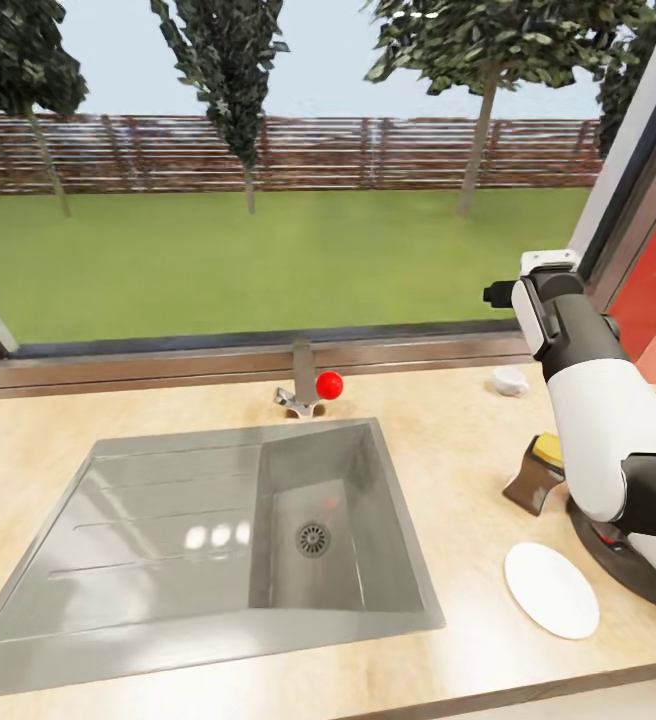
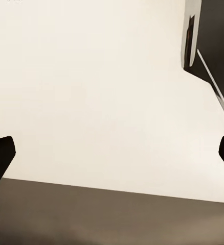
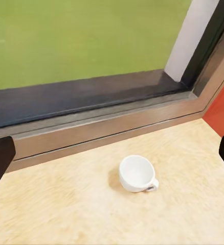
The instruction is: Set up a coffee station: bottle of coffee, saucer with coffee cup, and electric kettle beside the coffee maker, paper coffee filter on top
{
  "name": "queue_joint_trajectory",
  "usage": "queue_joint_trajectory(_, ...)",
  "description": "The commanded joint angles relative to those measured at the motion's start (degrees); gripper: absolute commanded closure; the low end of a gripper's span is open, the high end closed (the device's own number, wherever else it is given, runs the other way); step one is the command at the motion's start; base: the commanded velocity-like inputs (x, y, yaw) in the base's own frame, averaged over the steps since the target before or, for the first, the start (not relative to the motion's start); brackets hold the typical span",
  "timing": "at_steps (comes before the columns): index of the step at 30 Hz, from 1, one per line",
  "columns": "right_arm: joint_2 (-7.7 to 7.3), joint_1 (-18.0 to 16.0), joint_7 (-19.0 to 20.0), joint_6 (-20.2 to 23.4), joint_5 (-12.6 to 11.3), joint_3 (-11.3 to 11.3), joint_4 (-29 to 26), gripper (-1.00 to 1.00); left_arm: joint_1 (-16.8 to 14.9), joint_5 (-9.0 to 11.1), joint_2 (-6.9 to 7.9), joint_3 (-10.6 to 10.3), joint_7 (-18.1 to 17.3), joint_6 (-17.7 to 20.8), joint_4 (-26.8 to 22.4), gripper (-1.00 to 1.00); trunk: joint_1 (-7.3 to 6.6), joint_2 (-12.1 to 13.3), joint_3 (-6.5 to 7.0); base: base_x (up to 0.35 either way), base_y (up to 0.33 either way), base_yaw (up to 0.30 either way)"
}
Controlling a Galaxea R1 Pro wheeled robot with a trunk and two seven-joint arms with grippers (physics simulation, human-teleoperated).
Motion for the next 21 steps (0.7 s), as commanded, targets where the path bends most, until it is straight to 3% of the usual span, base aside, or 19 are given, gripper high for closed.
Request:
queue_joint_trajectory(1, 0.0, -0.03, 0.05, 0.31, 0.24, -0.04, -0.05, -1.0, -0.05, 0.37, -0.01, -0.49, 0.13, 0.18, 0.01, -1.0, 0.03, -0.11, -0.11, 0.039, 0.0, 0.0)
queue_joint_trajectory(10, 0.07, -0.07, 0.05, 0.31, 0.24, -0.04, -0.05, -1.0, -0.05, 0.37, -0.01, -0.44, 0.4, 0.17, 0.0, -1.0, 0.03, -0.11, -0.11, 0.124, -0.083, 0.0)
queue_joint_trajectory(21, 0.02, -0.06, 0.05, 0.31, 0.24, -0.04, 0.59, -1.0, -0.05, 0.37, -0.01, -0.41, 0.44, 0.2, 0.01, -1.0, 0.03, -0.11, -0.11, 0.014, -0.01, 0.0)
